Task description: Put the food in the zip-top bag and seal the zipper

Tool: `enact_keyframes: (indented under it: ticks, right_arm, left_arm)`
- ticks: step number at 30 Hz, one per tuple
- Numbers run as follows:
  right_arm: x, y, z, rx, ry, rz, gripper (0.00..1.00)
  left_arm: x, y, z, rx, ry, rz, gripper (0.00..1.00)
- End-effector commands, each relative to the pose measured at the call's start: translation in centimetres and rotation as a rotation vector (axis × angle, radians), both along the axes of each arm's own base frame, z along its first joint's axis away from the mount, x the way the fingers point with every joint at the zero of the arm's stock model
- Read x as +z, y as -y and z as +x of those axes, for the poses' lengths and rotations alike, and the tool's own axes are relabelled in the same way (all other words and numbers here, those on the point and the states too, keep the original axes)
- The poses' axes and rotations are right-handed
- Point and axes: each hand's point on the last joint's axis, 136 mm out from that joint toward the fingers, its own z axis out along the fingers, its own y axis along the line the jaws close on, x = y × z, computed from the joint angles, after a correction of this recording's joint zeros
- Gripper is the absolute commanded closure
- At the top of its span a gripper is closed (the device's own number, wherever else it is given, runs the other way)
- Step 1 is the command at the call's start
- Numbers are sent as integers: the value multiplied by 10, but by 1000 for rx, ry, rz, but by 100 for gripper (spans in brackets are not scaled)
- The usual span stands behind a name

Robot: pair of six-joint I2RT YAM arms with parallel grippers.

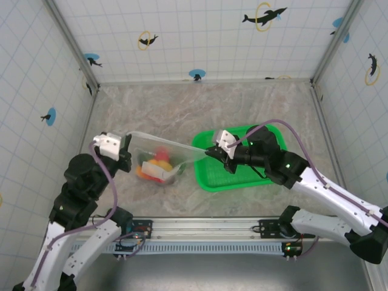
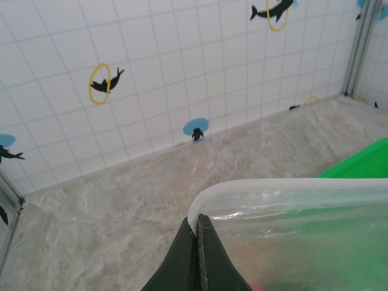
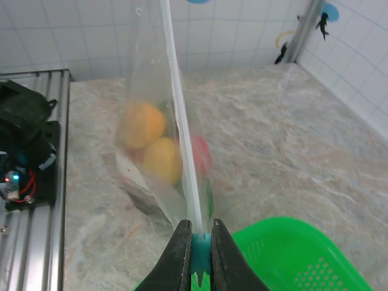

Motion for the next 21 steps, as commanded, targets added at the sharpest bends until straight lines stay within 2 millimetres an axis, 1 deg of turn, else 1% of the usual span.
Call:
enact_keyframes:
  ticks: [1,3,5,7,9,11,13,14,16,18,21]
  right_arm:
    - [16,11,-14,10,8,-23,100]
    - [22,12,-16,17,16,-26,100]
    - [25,13,-12,-2,26,-33,100]
    - [18,12,-1,-33,31,-58,99]
    - [10,11,16,-72,27,-83,98]
    - [1,9,38,-123,19,-92,99]
    - [-7,9,67,-201,20,-86,99]
    - [-10,8,80,-234,22,-78,99]
    - [-12,6,112,-308,33,-68,100]
    - [-19,4,141,-360,29,-64,99]
    - [-37,0,186,-447,7,-66,98]
  left_arm:
    - [35,-13,-20,15,87,-107,100]
    - [22,-9,-24,-12,21,-112,100]
    - [10,-9,-24,-7,-25,-122,100]
    - [0,-11,-16,27,-44,-130,100]
    - [-11,-12,-3,70,-64,-117,100]
    - [-27,-13,16,135,-119,-97,100]
    - [-49,-17,42,236,-201,-61,100]
    - [-57,-19,53,283,-221,-44,100]
    - [-74,-26,79,390,-230,-7,100]
    - [-82,-31,100,477,-196,9,100]
    - [-91,-38,133,582,-153,10,100]
